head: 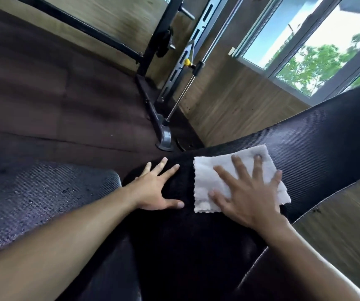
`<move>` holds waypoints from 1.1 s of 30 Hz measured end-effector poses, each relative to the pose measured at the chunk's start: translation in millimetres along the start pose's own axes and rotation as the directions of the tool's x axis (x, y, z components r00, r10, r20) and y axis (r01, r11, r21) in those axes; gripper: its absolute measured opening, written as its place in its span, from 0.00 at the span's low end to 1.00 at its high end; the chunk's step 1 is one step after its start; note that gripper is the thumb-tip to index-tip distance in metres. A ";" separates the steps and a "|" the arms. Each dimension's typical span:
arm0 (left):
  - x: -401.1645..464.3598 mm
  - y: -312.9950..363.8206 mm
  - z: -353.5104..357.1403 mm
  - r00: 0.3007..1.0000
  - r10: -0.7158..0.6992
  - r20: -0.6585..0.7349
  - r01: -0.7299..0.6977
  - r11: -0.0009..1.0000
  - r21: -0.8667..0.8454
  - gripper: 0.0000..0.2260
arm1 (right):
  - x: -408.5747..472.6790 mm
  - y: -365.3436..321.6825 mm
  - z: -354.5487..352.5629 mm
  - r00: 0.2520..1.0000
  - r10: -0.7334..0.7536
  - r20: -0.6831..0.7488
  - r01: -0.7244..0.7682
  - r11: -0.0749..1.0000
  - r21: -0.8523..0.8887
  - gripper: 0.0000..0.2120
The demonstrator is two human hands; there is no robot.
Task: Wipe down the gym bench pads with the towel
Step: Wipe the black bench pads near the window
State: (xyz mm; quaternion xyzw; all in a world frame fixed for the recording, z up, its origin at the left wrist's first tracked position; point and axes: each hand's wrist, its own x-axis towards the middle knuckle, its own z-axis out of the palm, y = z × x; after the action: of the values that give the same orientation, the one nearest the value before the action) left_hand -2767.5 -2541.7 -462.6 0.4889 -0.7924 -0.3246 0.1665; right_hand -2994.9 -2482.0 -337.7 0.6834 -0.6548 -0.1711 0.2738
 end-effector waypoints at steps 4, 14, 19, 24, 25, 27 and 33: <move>-4.0 -3.1 -2.1 1.000 0.001 -0.010 -0.001 1.000 0.006 0.50 | 12.2 -5.1 -13.8 0.996 0.033 0.078 -0.035 0.999 0.033 0.38; -6.0 -15.9 -1.3 1.000 -0.002 0.020 0.001 0.998 0.070 0.50 | 23.7 -28.6 -6.1 0.999 0.054 -0.006 -0.053 0.996 0.070 0.34; -7.1 -17.8 0.5 1.000 -0.006 0.010 0.005 0.998 0.066 0.50 | 38.4 -31.6 -9.8 1.000 0.021 0.022 -0.022 0.998 0.062 0.34; -10.3 -18.7 0.4 1.000 0.001 -0.009 0.000 0.997 0.083 0.51 | -20.5 -21.4 1.2 0.996 -0.084 -0.009 0.084 0.996 0.028 0.30; -10.6 -18.1 0.3 1.000 0.004 -0.008 -0.003 0.996 0.085 0.51 | -25.1 -20.6 1.9 0.997 -0.071 -0.001 0.071 0.997 0.032 0.30; -10.6 -17.9 -0.5 1.000 0.002 -0.007 -0.001 0.997 0.084 0.51 | -16.6 -24.7 -0.9 0.999 -0.034 0.010 0.033 0.998 0.044 0.32; -11.3 -17.3 0.5 1.000 -0.009 -0.017 0.010 0.997 0.081 0.51 | 60.1 -52.0 -8.3 1.000 -0.004 -0.017 0.005 0.996 0.088 0.32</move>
State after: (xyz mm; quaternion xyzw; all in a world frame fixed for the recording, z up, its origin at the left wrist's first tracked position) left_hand -2751.0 -2536.9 -474.1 0.5017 -0.8012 -0.2888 0.1516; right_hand -2943.2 -2540.6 -354.8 0.6976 -0.6578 -0.1373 0.2486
